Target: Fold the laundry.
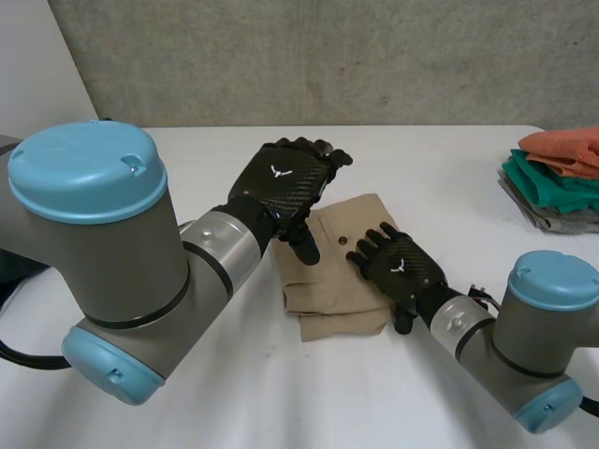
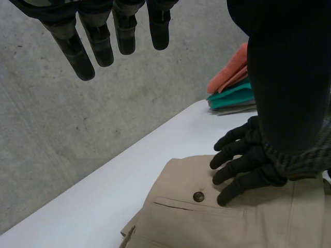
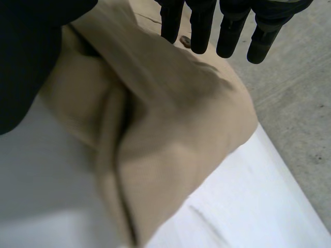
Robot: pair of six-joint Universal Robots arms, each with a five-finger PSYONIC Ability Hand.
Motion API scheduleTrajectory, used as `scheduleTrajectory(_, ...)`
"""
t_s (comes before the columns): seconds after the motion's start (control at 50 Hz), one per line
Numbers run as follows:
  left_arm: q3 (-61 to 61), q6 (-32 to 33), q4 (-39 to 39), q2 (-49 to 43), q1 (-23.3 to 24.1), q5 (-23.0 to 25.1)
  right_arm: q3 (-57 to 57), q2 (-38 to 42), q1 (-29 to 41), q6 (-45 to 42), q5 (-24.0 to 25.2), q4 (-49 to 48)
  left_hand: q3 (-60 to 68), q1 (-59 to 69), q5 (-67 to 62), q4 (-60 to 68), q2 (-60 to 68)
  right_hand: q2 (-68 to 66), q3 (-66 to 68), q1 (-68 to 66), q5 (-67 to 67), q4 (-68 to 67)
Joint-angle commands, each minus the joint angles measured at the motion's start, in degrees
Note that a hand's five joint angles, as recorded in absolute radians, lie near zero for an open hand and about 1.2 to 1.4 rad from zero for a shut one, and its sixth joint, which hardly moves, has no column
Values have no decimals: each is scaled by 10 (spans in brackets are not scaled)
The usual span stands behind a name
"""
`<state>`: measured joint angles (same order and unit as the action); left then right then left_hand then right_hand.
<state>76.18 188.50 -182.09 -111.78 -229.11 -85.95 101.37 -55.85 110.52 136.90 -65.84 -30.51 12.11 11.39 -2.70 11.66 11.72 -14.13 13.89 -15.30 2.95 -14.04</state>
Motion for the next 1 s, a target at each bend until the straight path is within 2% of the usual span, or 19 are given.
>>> scheduleTrajectory(0.02,-2,0,-3,2,0,0,-32,8,12,19,-4,-11,-14,-7,20,-9,-10,-39,41,-27,50,-40)
scheduleTrajectory(0.26,2,-1,-3,2,0,0,-88,40,29,62,-6,-1,-14,-7,20,-9,-10,-52,54,-40,64,-53)
scheduleTrajectory(0.32,3,-1,-3,2,1,0,-108,55,33,62,-6,5,-14,-7,20,-9,-10,-127,130,-116,139,-128)
scheduleTrajectory(0.4,3,-1,-3,2,1,0,-130,63,34,64,-6,10,-14,-7,20,-9,-10,-299,301,-287,311,-300)
scheduleTrajectory(0.46,2,-1,-3,2,1,0,-158,75,34,77,-9,18,-14,-7,20,-9,-10,-536,538,-524,547,-537)
scheduleTrajectory(0.48,2,-1,-3,2,1,0,-172,79,34,93,-12,21,-16,-8,21,-11,-12,-657,660,-646,669,-658)
scheduleTrajectory(0.58,1,-4,-3,3,2,3,-212,74,29,135,-17,23,-19,-12,25,-14,-15,-659,661,-647,670,-660)
scheduleTrajectory(0.76,-4,-24,-25,38,5,4,-308,32,21,158,-11,-2,-19,-12,25,-14,-15,-659,661,-647,670,-660)
scheduleTrajectory(0.84,-5,-25,-45,51,5,11,-357,24,-17,191,-16,-47,-19,-12,25,-14,-15,-659,661,-647,670,-660)
scheduleTrajectory(1.0,-5,-25,-49,60,8,51,-458,24,-151,346,-18,-111,-19,-12,25,-14,-15,-659,661,-647,670,-660)
